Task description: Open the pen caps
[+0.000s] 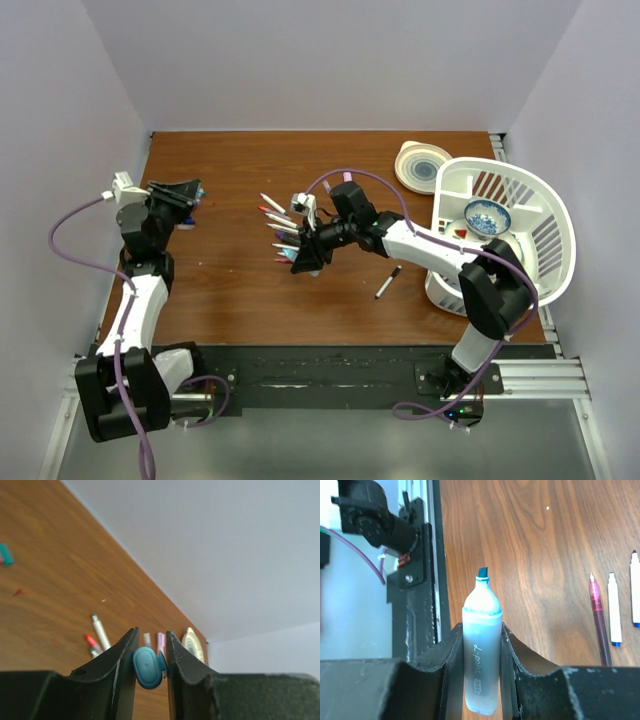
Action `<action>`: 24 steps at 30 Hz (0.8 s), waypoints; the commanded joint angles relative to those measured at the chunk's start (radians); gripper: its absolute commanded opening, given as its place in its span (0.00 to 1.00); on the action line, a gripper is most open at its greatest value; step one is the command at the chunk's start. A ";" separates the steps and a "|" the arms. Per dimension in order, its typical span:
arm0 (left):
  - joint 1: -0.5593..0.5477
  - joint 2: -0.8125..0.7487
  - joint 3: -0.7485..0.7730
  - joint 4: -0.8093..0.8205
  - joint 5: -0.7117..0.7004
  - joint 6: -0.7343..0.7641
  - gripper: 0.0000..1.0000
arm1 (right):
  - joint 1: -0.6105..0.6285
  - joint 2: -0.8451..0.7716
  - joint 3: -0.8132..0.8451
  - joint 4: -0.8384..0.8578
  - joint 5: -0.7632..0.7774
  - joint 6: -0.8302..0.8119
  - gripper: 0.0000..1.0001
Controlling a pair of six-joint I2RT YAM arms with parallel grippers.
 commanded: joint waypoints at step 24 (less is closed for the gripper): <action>0.221 0.582 0.053 -0.050 -0.082 0.036 0.50 | 0.004 0.013 0.049 -0.097 -0.001 -0.147 0.00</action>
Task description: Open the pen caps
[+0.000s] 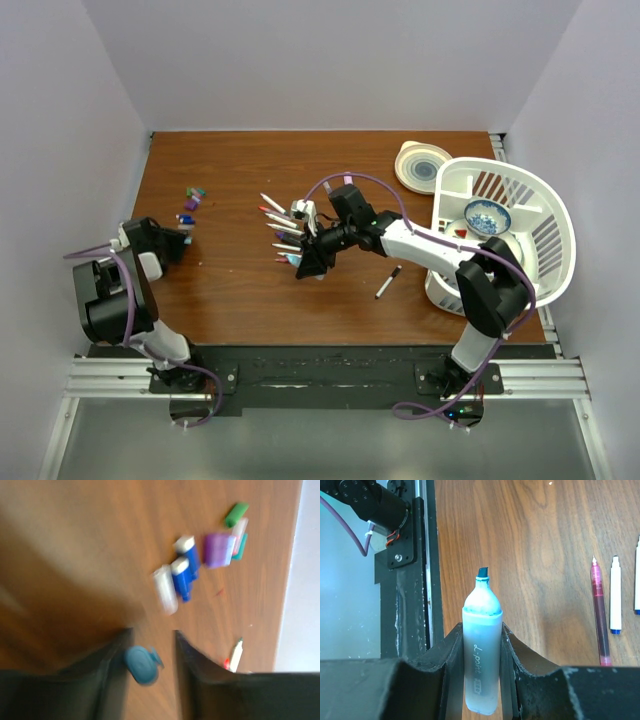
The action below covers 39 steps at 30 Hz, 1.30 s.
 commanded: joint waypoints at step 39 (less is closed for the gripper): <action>-0.055 -0.604 -0.023 -0.275 0.340 0.452 0.79 | 0.223 0.257 0.160 -0.216 0.627 -0.401 0.13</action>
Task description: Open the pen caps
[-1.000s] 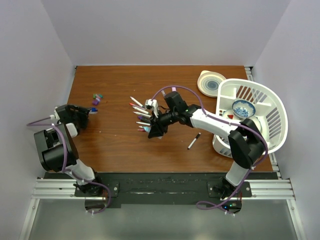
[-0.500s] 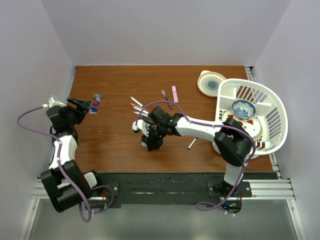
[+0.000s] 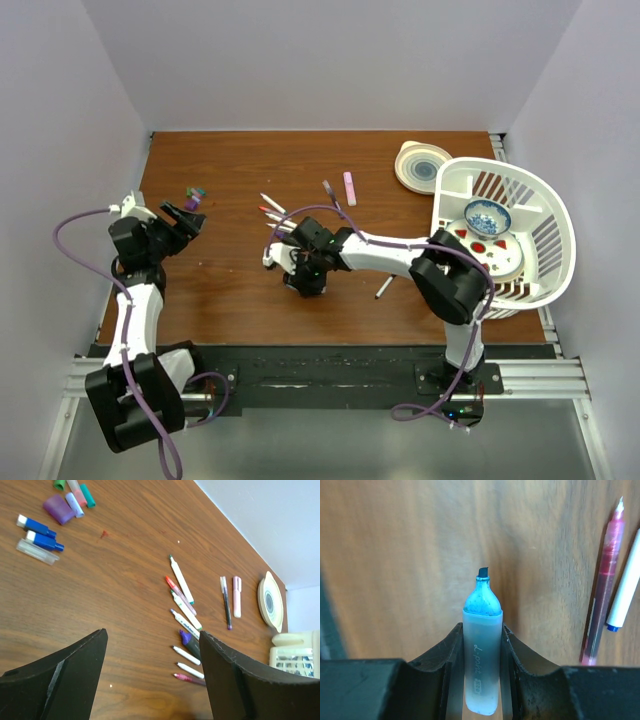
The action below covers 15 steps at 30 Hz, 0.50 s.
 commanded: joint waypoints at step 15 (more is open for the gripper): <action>-0.033 -0.101 0.008 -0.045 0.067 0.075 0.80 | 0.086 0.176 0.218 -0.059 0.447 -0.048 0.59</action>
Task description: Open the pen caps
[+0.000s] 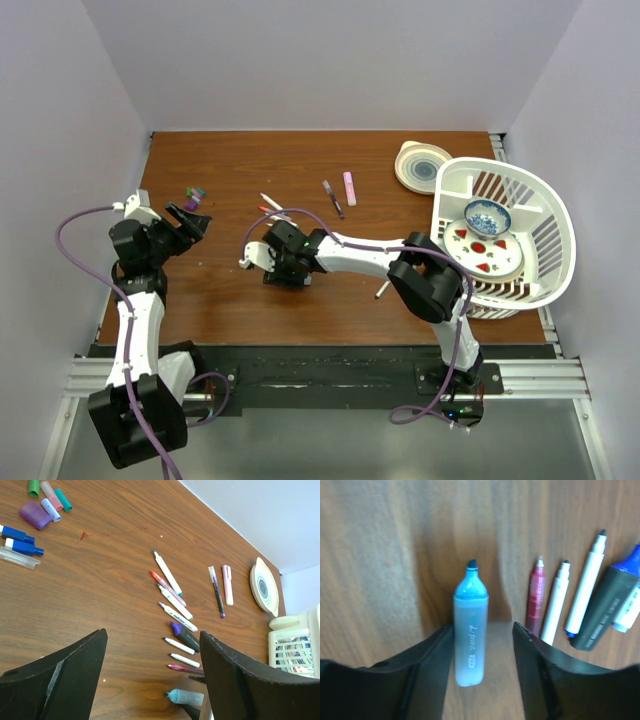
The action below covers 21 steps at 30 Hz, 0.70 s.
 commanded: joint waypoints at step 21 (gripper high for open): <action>-0.005 -0.033 -0.007 0.053 0.085 0.031 0.80 | -0.270 -0.179 0.046 -0.079 -0.107 0.103 0.69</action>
